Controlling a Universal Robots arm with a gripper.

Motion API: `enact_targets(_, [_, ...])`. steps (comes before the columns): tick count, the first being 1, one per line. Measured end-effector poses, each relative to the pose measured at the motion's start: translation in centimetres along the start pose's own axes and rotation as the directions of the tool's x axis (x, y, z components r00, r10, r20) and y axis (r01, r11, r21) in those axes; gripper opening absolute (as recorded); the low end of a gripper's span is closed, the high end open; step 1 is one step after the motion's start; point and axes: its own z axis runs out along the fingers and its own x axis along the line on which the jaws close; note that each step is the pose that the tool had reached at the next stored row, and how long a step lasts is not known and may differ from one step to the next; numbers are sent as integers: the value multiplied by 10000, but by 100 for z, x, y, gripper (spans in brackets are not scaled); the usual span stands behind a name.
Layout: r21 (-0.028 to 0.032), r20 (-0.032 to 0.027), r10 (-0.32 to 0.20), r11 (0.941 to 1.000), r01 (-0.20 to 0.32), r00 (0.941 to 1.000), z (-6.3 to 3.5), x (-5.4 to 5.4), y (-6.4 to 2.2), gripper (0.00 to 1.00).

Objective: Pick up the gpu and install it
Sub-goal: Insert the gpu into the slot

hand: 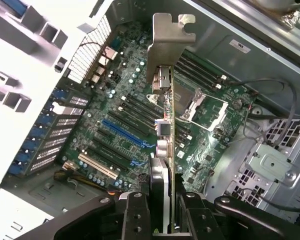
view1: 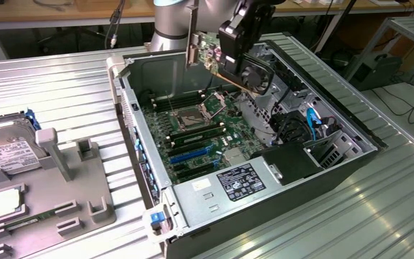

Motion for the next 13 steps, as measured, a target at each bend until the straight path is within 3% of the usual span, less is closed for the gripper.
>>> enact_targets(8, [-36,-42,-1106,9939,1106,9939,0,0,0,29])
enact_targets(13, [-61,-70,-1854,9827,1853,9826,0,0,0,29])
